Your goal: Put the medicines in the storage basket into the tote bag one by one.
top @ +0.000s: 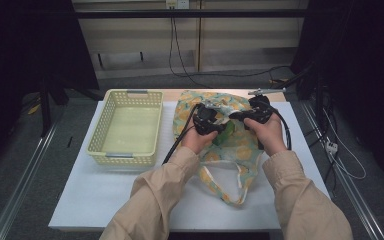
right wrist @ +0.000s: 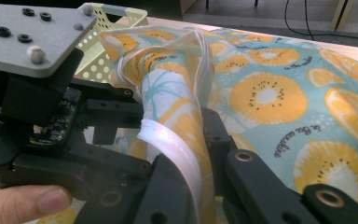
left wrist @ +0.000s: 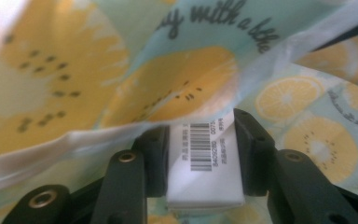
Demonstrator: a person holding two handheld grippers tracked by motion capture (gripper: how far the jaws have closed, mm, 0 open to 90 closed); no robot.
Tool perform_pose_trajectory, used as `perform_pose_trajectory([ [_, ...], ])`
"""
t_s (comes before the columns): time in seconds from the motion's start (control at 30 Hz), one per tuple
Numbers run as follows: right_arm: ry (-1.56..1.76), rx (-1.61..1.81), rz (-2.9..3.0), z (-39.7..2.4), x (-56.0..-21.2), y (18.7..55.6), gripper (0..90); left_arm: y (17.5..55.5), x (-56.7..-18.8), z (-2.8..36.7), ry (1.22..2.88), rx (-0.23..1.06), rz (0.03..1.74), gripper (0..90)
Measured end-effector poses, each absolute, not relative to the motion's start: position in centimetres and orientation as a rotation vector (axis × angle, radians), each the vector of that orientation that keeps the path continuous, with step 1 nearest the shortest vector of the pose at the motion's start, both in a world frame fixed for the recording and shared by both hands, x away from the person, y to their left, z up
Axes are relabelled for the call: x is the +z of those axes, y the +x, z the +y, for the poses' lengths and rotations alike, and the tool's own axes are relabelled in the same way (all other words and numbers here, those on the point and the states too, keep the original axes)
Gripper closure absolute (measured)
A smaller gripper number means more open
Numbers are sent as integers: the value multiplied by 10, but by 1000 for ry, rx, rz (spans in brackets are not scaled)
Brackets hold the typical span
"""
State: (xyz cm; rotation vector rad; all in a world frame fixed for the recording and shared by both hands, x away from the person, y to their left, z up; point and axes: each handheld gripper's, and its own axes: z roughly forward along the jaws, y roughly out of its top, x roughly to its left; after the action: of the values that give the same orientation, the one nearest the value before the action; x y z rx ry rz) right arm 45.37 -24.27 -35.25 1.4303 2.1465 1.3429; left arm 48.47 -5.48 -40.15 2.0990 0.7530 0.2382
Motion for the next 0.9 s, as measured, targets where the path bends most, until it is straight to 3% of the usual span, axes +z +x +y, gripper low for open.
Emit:
perform_pose_trajectory([
  [0.13, 1419, 1339, 2147, -245, -353, 452, 900, 476, -391, -46, 2131, 233, 760, 269],
  [0.23, 1429, 1343, 2145, -247, -356, 452, 900, 463, -378, -28, 2138, 219, 716, 211],
  [0.5, 1420, 1374, 2150, -246, -356, 450, 900, 438, -374, 13, 2137, 194, 687, 175],
  [0.9, 1395, 1371, 2173, -248, -350, 443, 899, 425, -419, -6, 2229, 135, 608, 124],
])
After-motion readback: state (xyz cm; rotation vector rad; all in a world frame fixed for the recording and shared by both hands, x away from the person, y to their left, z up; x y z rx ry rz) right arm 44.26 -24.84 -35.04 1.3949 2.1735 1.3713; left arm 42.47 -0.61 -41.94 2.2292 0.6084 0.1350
